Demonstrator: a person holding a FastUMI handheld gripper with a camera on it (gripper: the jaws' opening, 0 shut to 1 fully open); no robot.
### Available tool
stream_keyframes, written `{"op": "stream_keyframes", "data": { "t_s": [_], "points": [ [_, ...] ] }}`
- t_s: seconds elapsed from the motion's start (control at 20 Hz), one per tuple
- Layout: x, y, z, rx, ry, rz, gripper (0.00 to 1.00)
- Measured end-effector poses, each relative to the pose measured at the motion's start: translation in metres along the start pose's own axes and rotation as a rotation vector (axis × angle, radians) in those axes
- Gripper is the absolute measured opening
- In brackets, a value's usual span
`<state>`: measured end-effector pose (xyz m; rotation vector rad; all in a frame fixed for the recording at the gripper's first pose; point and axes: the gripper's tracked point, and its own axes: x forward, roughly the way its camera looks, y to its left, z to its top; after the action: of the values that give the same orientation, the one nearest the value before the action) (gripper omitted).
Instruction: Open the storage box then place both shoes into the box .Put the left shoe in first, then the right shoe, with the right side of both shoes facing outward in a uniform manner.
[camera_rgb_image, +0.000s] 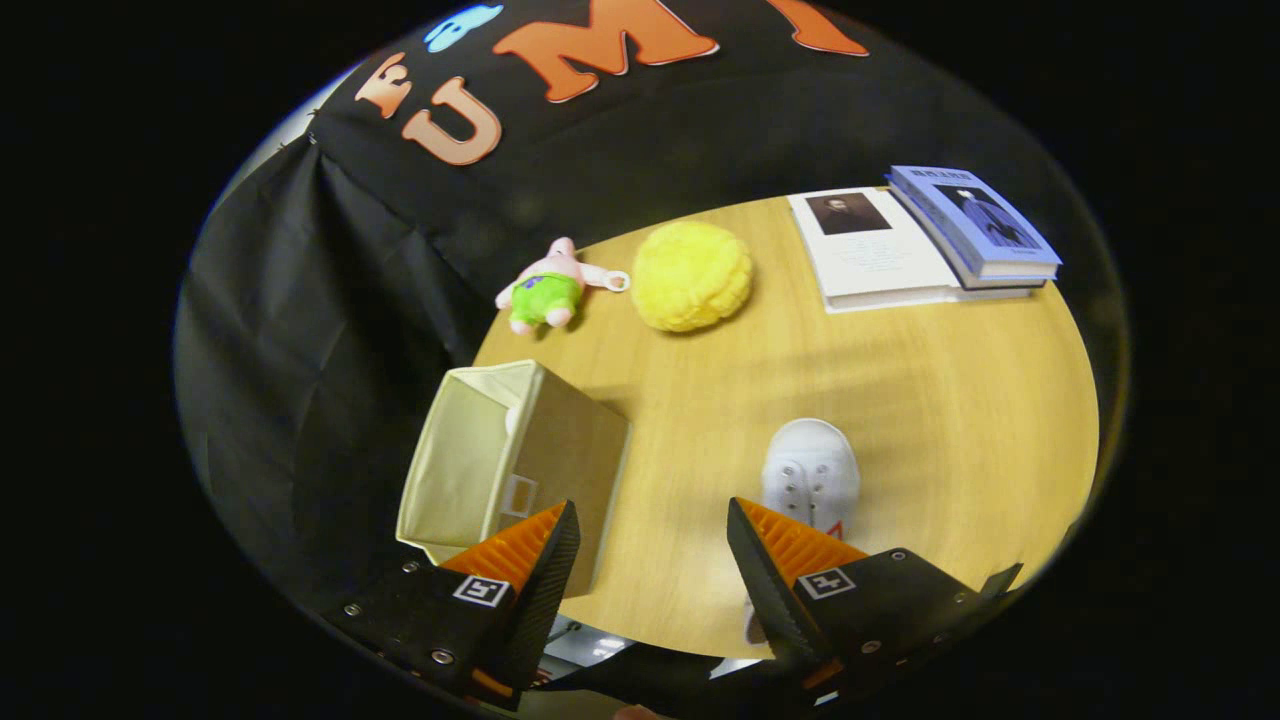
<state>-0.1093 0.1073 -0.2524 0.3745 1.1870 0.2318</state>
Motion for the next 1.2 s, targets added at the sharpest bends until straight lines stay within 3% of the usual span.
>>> {"op": "stream_keyframes", "data": {
  "t_s": [0.3,0.6,0.75,0.95,1.05,1.15,1.2],
  "points": [
    [0.012,-0.077,-0.054,0.063,0.079,-0.165,0.91],
    [0.043,-0.114,-0.094,0.067,0.158,-0.234,0.91],
    [0.058,-0.118,-0.105,0.086,0.16,-0.24,0.86],
    [0.067,-0.107,-0.105,0.108,0.136,-0.186,0.67],
    [0.068,-0.108,-0.106,0.188,0.137,-0.165,0.47],
    [0.065,-0.112,-0.103,0.276,0.126,-0.144,0.39],
    [0.066,-0.113,-0.103,0.298,0.125,-0.131,0.28]
  ]
}}
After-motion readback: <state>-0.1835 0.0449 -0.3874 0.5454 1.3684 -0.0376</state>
